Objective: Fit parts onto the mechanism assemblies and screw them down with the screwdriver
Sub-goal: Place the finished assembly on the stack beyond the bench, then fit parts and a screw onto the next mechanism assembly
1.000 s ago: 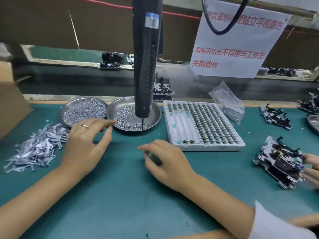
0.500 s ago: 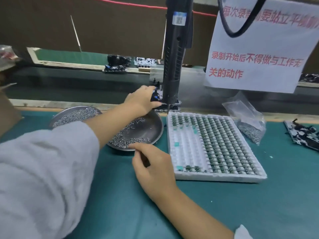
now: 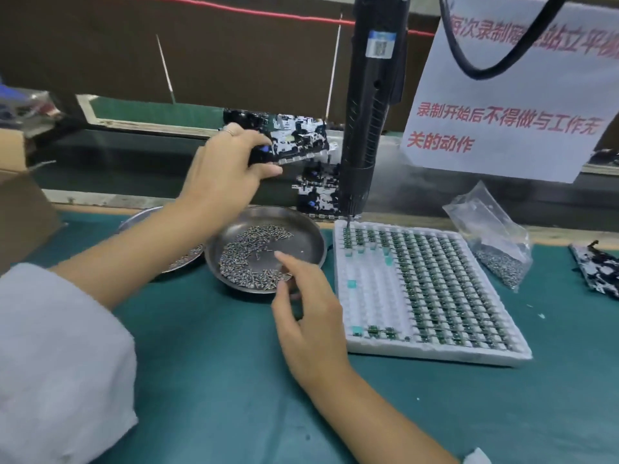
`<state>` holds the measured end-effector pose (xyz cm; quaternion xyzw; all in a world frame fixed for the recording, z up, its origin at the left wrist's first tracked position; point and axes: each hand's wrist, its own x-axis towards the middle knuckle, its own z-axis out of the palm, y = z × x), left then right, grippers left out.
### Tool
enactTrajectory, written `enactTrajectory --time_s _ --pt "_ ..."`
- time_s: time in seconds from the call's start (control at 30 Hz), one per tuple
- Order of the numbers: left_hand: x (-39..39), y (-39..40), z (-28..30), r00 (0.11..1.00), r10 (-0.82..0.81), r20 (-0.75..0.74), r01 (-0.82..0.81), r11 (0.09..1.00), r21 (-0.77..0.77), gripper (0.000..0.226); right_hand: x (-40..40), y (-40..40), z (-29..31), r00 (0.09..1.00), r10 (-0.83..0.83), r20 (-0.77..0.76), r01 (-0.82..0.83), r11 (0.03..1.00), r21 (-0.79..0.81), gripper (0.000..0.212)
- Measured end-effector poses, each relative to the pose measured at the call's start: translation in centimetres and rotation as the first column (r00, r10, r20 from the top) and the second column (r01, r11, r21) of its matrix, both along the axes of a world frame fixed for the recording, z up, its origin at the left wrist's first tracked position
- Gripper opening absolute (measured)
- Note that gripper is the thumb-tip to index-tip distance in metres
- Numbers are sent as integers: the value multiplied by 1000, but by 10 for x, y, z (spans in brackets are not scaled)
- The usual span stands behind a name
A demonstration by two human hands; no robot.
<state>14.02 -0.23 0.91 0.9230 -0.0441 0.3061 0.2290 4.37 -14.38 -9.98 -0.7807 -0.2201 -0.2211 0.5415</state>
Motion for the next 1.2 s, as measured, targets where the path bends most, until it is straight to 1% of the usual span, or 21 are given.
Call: enactTrajectory --time_s 0.07,0.17,0.23,0.3,0.33,0.4,0.47,0.5,0.53,0.6,0.67,0.73,0.8,0.83,0.9,0.93,1.03,1.1,1.13,1.17,1.2 --pt "-38 23 5 998 -29 61 28 1000 10 42 -1 0 1 1000 -7 -12 8 999 50 37" --pt "-103 45 -9 993 -46 109 40 997 60 43 -3 -1 1 1000 -9 -14 11 988 157 36" --pt "-144 50 -25 993 -33 112 17 989 147 43 -6 -1 0 1000 -1 1 1 976 218 33" --pt "-175 55 -45 995 -49 92 25 967 253 41 -11 -1 -1 999 41 25 -46 971 233 34" --pt "-186 57 -56 994 -77 79 50 952 301 39 -14 -1 -1 997 66 47 -74 976 203 35" --pt "-202 59 -78 987 -151 54 121 923 366 36 -19 0 -1 988 102 113 -110 992 67 37" --pt "-207 60 -94 976 -217 21 192 901 389 34 -21 -2 1 972 149 181 -136 987 -84 39" --pt "-208 60 -99 972 -236 3 216 893 395 34 -23 -4 3 959 202 199 -172 972 -158 40" --pt "-206 60 -101 969 -246 -9 229 887 400 36 -24 -6 4 937 280 207 -228 942 -245 43" --pt "-201 65 -101 968 -251 -14 235 883 407 45 -26 -6 4 876 444 189 -320 828 -461 51" --pt "-195 74 -98 981 -196 5 179 905 387 53 -26 -4 3 835 519 181 -302 709 -637 53" --pt "-186 88 -93 997 -52 50 33 945 324 49 -24 0 2 834 520 185 -250 655 -713 46" --pt "-175 102 -91 990 130 49 -139 946 291 46 -23 0 1 842 505 192 -218 643 -734 41" --pt "-168 110 -92 982 189 28 -189 932 308 46 -22 0 0 845 495 203 -202 645 -737 39" --pt "-154 121 -95 966 256 -39 -224 901 370 41 -22 0 -2 856 471 212 -182 660 -729 35" --pt "-148 123 -97 956 285 -69 -237 891 388 35 -22 0 -2 865 458 208 -180 668 -722 35" --pt "-143 118 -97 951 299 -83 -249 894 373 11 -21 -1 -3 888 424 178 -186 686 -704 38" --pt "-145 115 -93 950 302 -83 -264 915 304 7 -22 -2 -3 896 416 156 -208 703 -679 39" --pt "-146 115 -89 945 309 -110 -278 932 234 8 -22 -2 -3 898 417 144 -226 716 -660 39" --pt "-146 117 -84 936 313 -162 -295 947 127 11 -22 -2 -3 899 417 135 -243 729 -639 39" --pt "-145 120 -78 927 291 -236 -304 952 -19 13 -22 -2 -3 899 418 131 -254 742 -621 38"
